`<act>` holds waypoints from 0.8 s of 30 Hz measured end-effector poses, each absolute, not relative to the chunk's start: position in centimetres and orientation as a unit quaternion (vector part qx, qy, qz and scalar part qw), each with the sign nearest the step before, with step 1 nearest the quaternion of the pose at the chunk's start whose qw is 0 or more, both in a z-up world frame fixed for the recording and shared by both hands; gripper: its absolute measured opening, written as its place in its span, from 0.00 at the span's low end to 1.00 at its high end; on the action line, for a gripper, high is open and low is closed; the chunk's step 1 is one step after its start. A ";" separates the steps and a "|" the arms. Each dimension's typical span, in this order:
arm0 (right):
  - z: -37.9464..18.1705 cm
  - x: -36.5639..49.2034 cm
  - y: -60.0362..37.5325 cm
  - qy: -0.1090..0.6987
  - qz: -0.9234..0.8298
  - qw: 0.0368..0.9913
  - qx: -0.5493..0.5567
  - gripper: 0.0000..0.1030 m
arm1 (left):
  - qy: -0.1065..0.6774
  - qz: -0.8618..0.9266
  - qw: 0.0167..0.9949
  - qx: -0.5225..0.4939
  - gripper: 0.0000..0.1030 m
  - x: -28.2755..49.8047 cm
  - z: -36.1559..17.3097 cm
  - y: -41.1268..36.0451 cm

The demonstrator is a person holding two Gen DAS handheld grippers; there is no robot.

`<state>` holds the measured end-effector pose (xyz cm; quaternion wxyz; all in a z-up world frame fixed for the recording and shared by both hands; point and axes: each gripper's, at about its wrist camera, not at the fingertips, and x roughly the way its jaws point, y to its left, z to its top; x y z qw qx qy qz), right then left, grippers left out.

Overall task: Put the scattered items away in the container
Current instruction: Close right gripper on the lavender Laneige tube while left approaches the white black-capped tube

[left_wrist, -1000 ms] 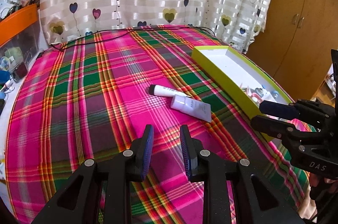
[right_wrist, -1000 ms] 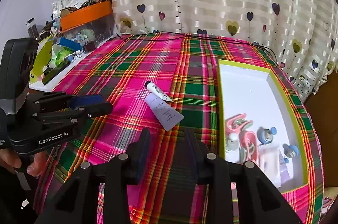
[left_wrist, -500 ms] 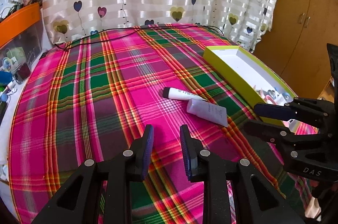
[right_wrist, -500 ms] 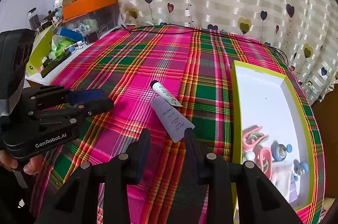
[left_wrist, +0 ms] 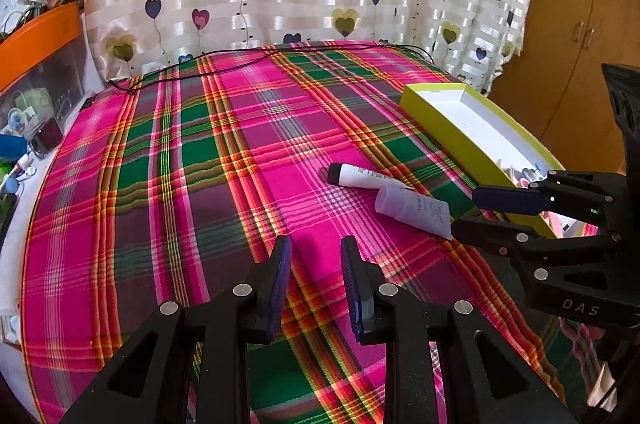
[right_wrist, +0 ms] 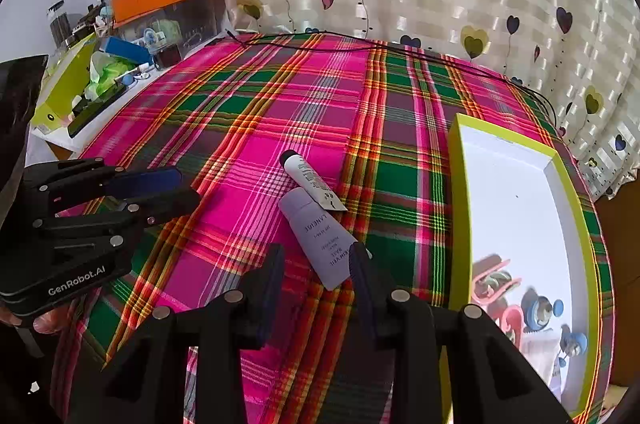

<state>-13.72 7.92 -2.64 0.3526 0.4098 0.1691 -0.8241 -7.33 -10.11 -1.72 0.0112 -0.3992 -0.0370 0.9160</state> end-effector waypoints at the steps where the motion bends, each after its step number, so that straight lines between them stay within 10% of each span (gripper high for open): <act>1: -2.7 -13.8 7.8 0.171 -0.823 0.353 0.411 0.33 | -0.037 0.916 0.011 -0.400 0.26 -7.3 -1.8 -10.1; 24: -4.7 -16.9 4.6 0.232 -0.786 0.356 0.449 0.38 | -0.043 0.913 0.007 -0.405 0.26 -8.2 -2.0 -11.6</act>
